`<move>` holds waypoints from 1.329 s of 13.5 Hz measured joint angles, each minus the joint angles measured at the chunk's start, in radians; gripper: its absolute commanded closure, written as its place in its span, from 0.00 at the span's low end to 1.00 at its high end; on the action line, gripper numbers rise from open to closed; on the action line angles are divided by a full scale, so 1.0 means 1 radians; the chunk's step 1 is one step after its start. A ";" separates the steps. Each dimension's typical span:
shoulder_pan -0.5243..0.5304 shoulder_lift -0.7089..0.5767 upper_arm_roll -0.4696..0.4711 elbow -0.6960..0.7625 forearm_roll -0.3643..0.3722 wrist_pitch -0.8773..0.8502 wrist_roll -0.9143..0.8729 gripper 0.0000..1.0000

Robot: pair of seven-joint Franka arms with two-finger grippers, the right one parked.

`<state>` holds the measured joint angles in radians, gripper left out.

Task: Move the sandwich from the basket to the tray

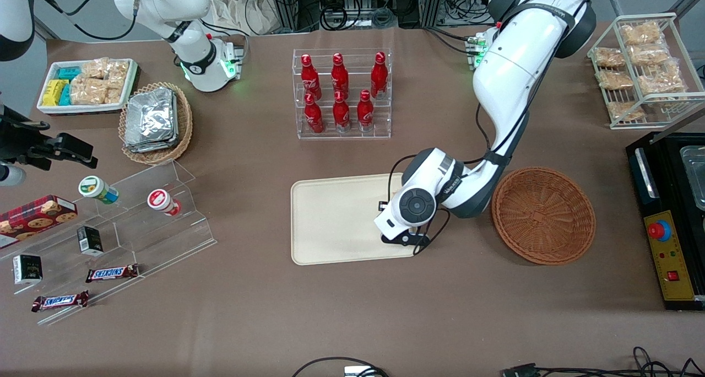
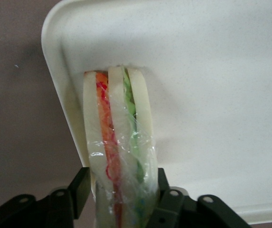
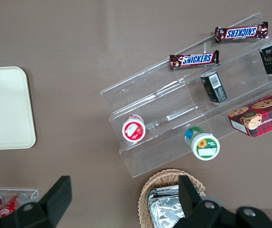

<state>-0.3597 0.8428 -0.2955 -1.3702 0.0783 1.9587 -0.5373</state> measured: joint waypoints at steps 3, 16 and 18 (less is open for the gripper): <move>0.000 0.000 0.000 0.008 0.001 0.001 0.000 0.00; 0.237 -0.472 0.023 0.078 0.089 -0.514 0.184 0.00; 0.298 -0.537 0.025 0.077 0.088 -0.580 0.249 0.00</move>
<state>-0.0616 0.3058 -0.2708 -1.2934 0.1662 1.3784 -0.2879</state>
